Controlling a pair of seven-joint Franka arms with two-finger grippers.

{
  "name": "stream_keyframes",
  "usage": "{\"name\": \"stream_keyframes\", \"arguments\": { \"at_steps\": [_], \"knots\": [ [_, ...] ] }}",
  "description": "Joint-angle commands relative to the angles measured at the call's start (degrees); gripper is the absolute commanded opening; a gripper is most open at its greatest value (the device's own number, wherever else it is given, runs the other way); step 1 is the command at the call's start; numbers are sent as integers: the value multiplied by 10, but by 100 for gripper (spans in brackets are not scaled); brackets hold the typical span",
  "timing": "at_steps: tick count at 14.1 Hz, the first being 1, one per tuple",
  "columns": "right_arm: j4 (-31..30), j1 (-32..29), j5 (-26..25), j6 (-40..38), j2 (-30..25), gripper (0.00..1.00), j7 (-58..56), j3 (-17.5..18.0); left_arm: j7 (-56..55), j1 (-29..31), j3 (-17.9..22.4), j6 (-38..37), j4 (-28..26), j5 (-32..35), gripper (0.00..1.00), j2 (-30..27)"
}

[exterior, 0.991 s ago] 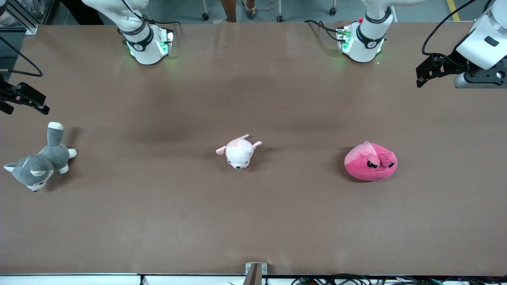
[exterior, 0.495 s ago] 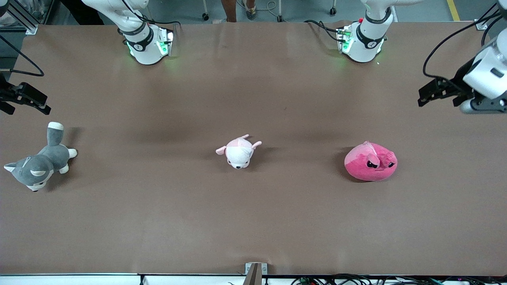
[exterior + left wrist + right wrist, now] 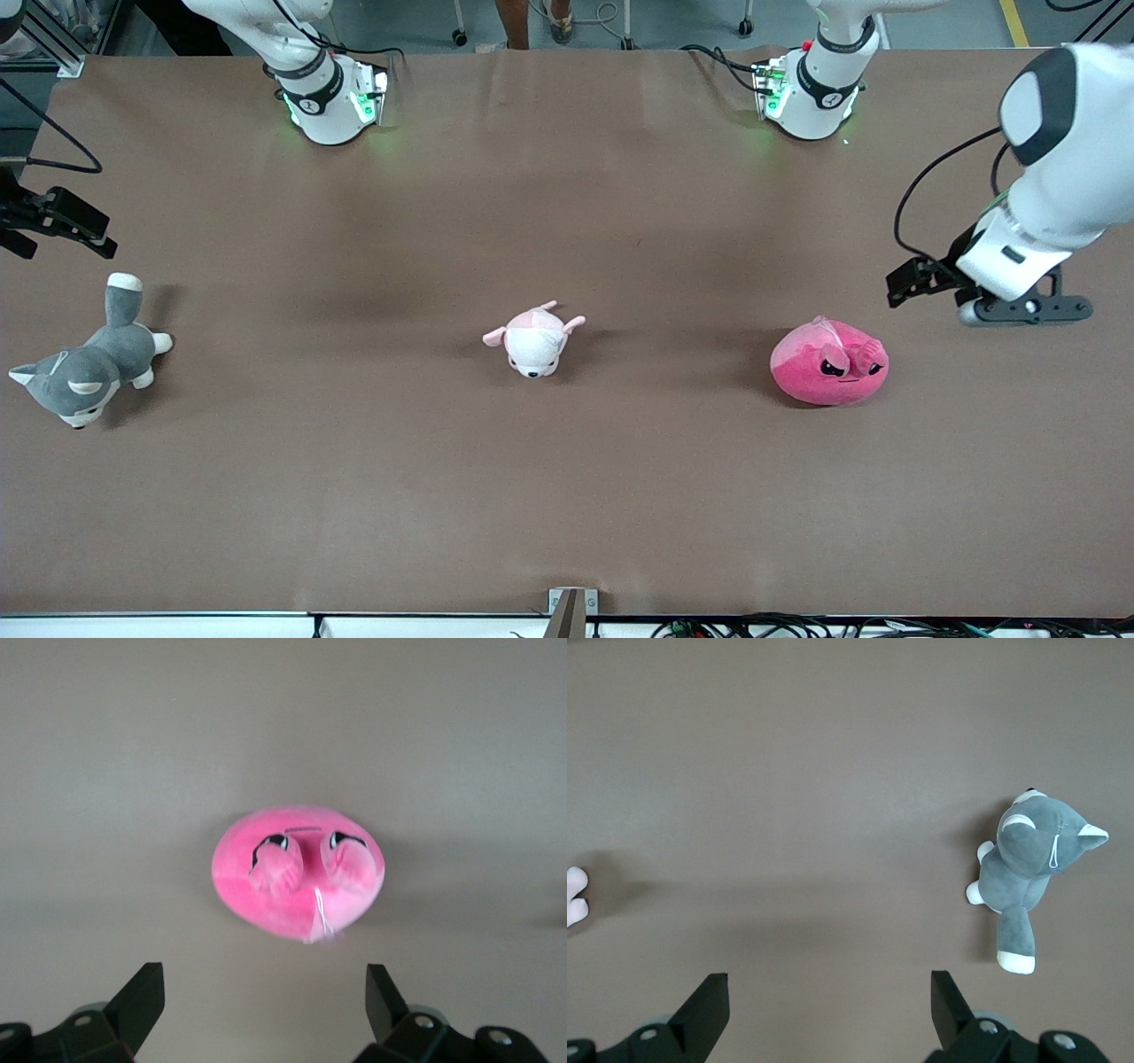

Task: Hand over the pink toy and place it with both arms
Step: 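Reach the left gripper down to the large pink plush toy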

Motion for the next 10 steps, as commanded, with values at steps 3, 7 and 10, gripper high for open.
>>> {"name": "stream_keyframes", "arguments": {
  "at_steps": [3, 7, 10],
  "knots": [
    [-67, 3, -9, 50, -30, 100, -1, -2, -20, 2, -1, 119, -29, -4, 100, 57],
    [-54, 3, -9, 44, -29, 100, -7, -2, -53, -1, -2, 161, -28, -3, 93, 94],
    [-47, 4, -9, 44, -28, 100, -8, -2, -53, 1, -2, 169, -28, -3, 81, 111]
  ]
}}
